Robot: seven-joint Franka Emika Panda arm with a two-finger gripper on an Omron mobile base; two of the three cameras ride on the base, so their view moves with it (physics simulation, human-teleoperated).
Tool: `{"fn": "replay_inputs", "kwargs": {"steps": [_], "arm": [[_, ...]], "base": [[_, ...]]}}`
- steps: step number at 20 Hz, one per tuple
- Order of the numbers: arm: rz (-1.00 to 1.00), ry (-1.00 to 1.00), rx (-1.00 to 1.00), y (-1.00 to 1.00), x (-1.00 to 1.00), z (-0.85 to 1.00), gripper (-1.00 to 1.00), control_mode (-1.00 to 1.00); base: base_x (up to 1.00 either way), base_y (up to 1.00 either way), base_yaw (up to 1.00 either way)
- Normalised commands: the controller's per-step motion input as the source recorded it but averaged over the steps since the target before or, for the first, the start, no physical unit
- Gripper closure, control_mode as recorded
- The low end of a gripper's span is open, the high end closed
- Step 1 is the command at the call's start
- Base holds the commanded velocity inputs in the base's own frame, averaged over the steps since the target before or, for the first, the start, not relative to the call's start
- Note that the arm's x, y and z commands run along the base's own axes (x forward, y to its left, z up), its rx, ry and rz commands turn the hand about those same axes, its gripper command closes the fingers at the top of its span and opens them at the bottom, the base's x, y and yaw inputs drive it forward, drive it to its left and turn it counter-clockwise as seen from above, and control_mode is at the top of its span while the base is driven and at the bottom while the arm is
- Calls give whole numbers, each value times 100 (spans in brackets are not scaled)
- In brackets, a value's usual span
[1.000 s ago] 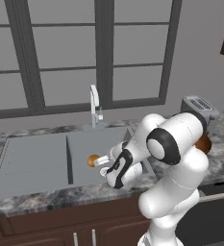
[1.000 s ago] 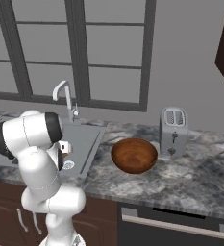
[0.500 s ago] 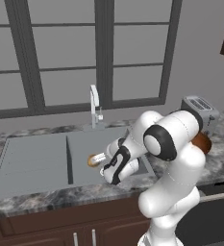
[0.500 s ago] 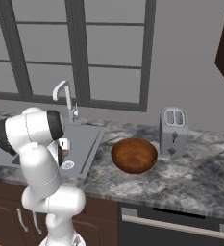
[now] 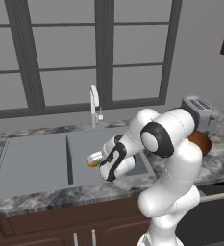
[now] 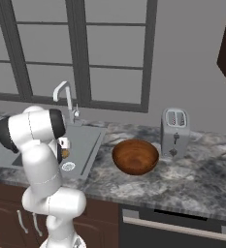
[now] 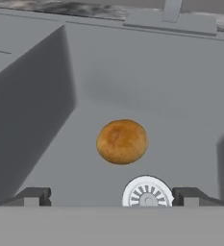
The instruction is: Pick the tangerines from the cabinet and place them in one bowl. Pick the potato from the sink and place it in the other bowl.
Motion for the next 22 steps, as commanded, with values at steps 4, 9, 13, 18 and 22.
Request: {"fn": "replay_inputs", "kwargs": {"steps": [4, 9, 13, 18, 22], "arm": [[0, 2, 0, 11, 5, -16, -100, -100], [0, 3, -1, 7, 8, -17, -100, -100], [-4, 4, -1, 1, 23, -9, -100, -100], [-6, 2, -3, 3, 19, -12, -100, -100], [-5, 3, -5, 14, 9, -27, -100, -100]], "base": [[0, 0, 0], [0, 0, 0], [0, 0, 0], [0, 0, 0], [0, 0, 0]]}}
